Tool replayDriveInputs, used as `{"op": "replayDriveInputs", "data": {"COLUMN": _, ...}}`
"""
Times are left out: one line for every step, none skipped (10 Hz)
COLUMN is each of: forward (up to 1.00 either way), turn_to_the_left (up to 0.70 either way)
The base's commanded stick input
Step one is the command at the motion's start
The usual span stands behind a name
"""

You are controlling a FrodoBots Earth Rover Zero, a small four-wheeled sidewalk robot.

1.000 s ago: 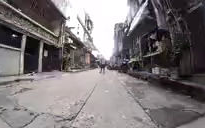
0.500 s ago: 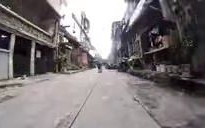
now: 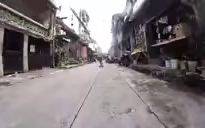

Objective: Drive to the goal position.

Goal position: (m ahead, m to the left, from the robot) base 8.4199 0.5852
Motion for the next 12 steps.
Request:
{"op": "replayDriveInputs", "data": {"forward": 1.0, "turn_to_the_left": 0.0}}
{"op": "replayDriveInputs", "data": {"forward": 1.0, "turn_to_the_left": 0.0}}
{"op": "replayDriveInputs", "data": {"forward": 1.0, "turn_to_the_left": 0.0}}
{"op": "replayDriveInputs", "data": {"forward": 1.0, "turn_to_the_left": 0.0}}
{"op": "replayDriveInputs", "data": {"forward": 1.0, "turn_to_the_left": 0.0}}
{"op": "replayDriveInputs", "data": {"forward": 1.0, "turn_to_the_left": 0.0}}
{"op": "replayDriveInputs", "data": {"forward": 1.0, "turn_to_the_left": 0.0}}
{"op": "replayDriveInputs", "data": {"forward": 1.0, "turn_to_the_left": 0.0}}
{"op": "replayDriveInputs", "data": {"forward": 1.0, "turn_to_the_left": 0.0}}
{"op": "replayDriveInputs", "data": {"forward": 1.0, "turn_to_the_left": 0.0}}
{"op": "replayDriveInputs", "data": {"forward": 1.0, "turn_to_the_left": 0.0}}
{"op": "replayDriveInputs", "data": {"forward": 1.0, "turn_to_the_left": 0.0}}
